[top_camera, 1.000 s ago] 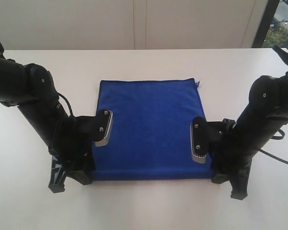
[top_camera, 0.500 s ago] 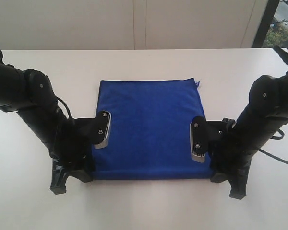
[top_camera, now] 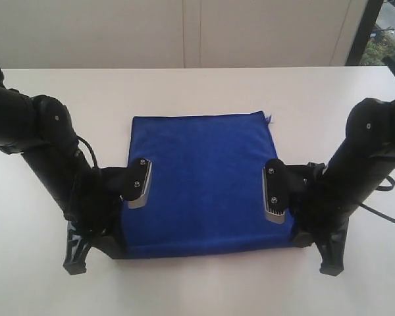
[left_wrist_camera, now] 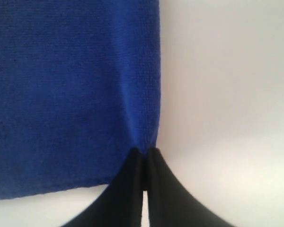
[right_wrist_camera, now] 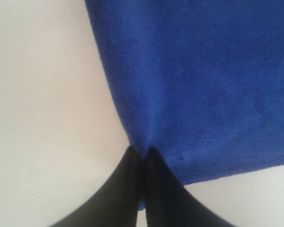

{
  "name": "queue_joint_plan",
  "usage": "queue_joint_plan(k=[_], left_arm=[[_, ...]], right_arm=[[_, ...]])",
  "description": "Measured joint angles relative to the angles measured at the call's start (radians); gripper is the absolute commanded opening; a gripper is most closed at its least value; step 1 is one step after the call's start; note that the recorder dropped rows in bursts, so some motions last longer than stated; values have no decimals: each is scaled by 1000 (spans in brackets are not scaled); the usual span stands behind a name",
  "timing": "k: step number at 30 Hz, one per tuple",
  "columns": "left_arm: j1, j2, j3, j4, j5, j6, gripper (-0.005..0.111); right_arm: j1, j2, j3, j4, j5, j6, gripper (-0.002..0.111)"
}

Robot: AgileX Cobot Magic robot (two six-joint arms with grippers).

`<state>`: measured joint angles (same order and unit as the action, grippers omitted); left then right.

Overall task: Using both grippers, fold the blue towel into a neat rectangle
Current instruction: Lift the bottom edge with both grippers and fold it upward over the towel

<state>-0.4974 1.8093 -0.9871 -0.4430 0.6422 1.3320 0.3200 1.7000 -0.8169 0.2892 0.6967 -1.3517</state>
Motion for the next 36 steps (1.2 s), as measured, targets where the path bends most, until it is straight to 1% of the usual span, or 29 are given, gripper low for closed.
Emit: queue_joint_plan(k=[4, 6, 10, 13, 18, 23, 31, 36], left_arm=[[0, 0, -9, 0, 119, -56, 0], [0, 0, -49, 0, 204, -100, 0], [0, 0, -141, 17, 365, -214, 0], [0, 0, -178, 51, 412, -274, 0], [0, 0, -199, 119, 430, -349, 0], [0, 0, -199, 126, 424, -366, 0], [0, 0, -240, 137, 389, -430, 0], [0, 0, -258, 185, 338, -497, 0]], right_arm=[[0, -59, 0, 21, 98, 0, 2], [0, -73, 0, 25, 146, 0, 2], [0, -82, 0, 25, 181, 0, 2], [0, -82, 0, 25, 181, 0, 2], [0, -82, 0, 25, 163, 0, 2], [0, -82, 0, 27, 107, 0, 2], [0, -86, 0, 27, -4, 11, 2], [0, -87, 0, 27, -64, 16, 2]])
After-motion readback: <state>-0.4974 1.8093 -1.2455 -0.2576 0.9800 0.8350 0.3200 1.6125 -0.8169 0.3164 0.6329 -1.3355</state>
